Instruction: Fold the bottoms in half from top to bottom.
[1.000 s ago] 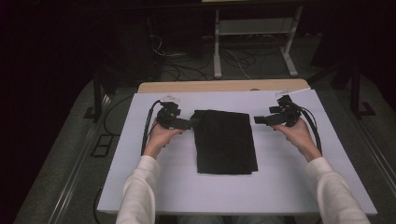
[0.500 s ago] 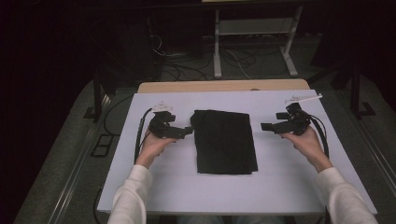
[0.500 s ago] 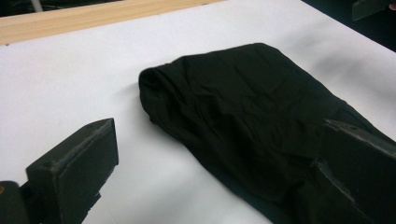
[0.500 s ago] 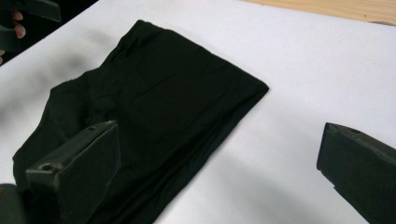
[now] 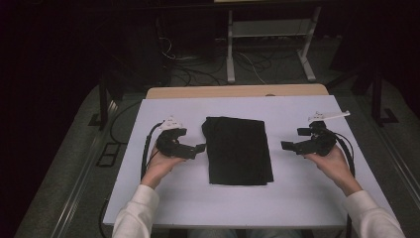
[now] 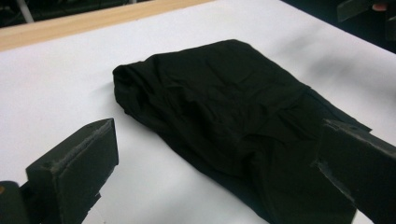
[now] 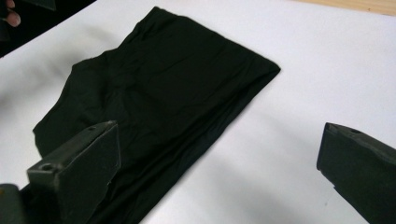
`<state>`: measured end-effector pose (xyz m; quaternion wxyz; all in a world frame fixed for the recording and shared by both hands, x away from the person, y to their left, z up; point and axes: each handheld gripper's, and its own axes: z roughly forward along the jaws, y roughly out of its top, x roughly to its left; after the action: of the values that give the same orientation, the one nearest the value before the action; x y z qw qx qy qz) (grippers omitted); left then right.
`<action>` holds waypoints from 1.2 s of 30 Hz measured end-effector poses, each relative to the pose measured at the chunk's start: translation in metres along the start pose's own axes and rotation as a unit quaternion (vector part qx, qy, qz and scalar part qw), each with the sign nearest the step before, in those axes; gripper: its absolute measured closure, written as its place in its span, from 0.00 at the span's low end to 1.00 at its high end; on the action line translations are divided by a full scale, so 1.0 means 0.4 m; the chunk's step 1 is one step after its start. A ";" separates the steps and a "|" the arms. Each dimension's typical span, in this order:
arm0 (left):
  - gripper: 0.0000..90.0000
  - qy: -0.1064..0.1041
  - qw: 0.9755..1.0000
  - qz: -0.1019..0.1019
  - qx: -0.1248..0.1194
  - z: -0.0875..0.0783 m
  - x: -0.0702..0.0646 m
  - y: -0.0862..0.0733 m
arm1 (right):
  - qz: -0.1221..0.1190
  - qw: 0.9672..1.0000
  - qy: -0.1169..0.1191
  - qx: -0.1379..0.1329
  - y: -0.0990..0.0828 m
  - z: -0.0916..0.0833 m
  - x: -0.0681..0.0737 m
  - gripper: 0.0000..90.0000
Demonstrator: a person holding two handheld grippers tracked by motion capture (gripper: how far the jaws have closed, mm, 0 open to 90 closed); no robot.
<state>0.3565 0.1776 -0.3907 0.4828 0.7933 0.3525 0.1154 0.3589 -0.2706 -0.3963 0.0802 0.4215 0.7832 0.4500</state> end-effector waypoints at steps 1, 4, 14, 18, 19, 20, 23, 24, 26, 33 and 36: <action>0.00 0.000 1.000 0.002 -0.002 -0.003 -0.002 -0.002 | -0.001 1.000 -0.001 0.000 -0.006 -0.003 0.004 0.00; 0.00 0.000 1.000 0.000 -0.007 -0.011 -0.011 -0.012 | -0.003 1.000 -0.002 0.001 -0.021 -0.010 0.015 0.00; 0.00 -0.001 1.000 0.006 -0.020 -0.033 -0.036 -0.058 | -0.012 1.000 -0.001 0.007 -0.079 -0.032 0.046 0.00; 0.00 0.001 1.000 0.007 -0.020 -0.043 -0.040 -0.080 | -0.014 1.000 0.003 0.004 -0.108 -0.041 0.055 0.00; 0.00 0.001 1.000 0.005 -0.020 -0.045 -0.041 -0.086 | -0.014 1.000 0.002 0.006 -0.115 -0.043 0.057 0.00; 0.00 0.002 1.000 0.005 -0.020 -0.048 -0.042 -0.091 | -0.014 1.000 0.003 0.004 -0.121 -0.046 0.058 0.00; 0.00 0.008 1.000 0.003 -0.020 -0.053 -0.044 -0.109 | -0.015 1.000 -0.002 -0.001 -0.139 -0.055 0.061 0.00; 0.00 0.010 1.000 0.002 -0.020 -0.055 -0.044 -0.115 | -0.017 1.000 -0.007 -0.003 -0.144 -0.059 0.062 0.00; 0.00 0.014 1.000 -0.001 -0.023 -0.061 -0.044 -0.128 | -0.015 1.000 -0.010 -0.013 -0.157 -0.068 0.064 0.00; 0.00 0.025 0.999 -0.011 -0.035 -0.085 -0.044 -0.167 | -0.020 0.999 -0.020 -0.018 -0.202 -0.092 0.067 0.00; 0.00 0.022 0.999 -0.015 -0.037 -0.097 -0.047 -0.184 | -0.020 0.999 -0.026 -0.020 -0.223 -0.102 0.064 0.00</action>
<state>0.2897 0.2126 -0.4303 0.5057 0.7669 0.3700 0.1385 0.2695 -0.2992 -0.4350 0.1186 0.4155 0.7798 0.4529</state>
